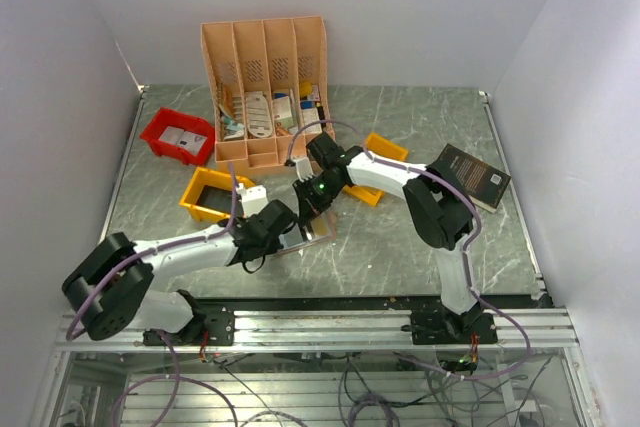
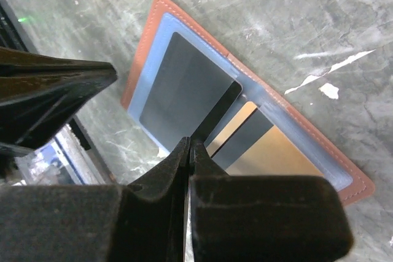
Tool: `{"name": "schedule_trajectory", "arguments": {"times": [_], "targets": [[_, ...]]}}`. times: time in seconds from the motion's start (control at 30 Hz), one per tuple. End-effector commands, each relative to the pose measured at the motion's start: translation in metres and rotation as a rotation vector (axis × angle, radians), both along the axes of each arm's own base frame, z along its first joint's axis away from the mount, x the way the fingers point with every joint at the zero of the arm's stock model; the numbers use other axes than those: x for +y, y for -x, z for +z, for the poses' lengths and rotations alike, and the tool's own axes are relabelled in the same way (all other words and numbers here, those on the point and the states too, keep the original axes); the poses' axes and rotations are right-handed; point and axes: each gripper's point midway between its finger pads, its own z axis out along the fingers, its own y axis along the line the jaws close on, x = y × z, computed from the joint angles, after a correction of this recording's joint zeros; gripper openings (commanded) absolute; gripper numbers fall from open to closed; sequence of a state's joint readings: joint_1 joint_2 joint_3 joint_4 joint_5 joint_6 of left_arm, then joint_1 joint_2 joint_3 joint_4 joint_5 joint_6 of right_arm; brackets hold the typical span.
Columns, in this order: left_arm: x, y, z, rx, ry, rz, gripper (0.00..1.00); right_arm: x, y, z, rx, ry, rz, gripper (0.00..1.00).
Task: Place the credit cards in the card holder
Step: Insert the credit card into the card holder.
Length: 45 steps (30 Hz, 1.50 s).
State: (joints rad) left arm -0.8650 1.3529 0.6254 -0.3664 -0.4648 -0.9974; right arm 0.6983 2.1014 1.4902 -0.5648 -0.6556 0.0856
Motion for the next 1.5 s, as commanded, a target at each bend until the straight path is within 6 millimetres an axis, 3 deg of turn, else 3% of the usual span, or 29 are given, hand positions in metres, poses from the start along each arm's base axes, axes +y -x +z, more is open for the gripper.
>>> {"name": "schedule_trajectory", "arguments": {"times": [0.0,0.47,0.87,1.0,1.13,1.3,1.47], "targets": [[-0.008,-0.008,0.01,-0.04,0.142,-0.011,0.11,0.006,-0.009,-0.015,-0.035,0.054,-0.015,0.0],[-0.017,-0.015,0.0,-0.013,0.137,-0.051,0.09,0.0,-0.018,-0.023,-0.129,0.155,-0.04,0.0],[-0.018,-0.011,-0.016,0.025,0.125,-0.06,0.07,0.013,0.013,-0.027,0.044,0.04,0.02,0.0],[-0.016,-0.01,-0.019,0.032,0.119,-0.059,0.07,0.014,0.008,-0.017,0.031,0.009,0.02,0.0],[-0.011,-0.009,-0.014,0.022,0.113,-0.048,0.08,0.014,-0.004,0.007,-0.043,-0.036,0.022,0.0],[-0.006,-0.008,0.004,-0.012,0.127,-0.041,0.12,0.014,-0.005,0.029,-0.105,-0.087,0.066,0.03],[-0.015,-0.01,0.023,-0.058,0.203,-0.066,0.18,0.004,-0.013,0.021,-0.167,-0.023,0.063,0.05]]}}
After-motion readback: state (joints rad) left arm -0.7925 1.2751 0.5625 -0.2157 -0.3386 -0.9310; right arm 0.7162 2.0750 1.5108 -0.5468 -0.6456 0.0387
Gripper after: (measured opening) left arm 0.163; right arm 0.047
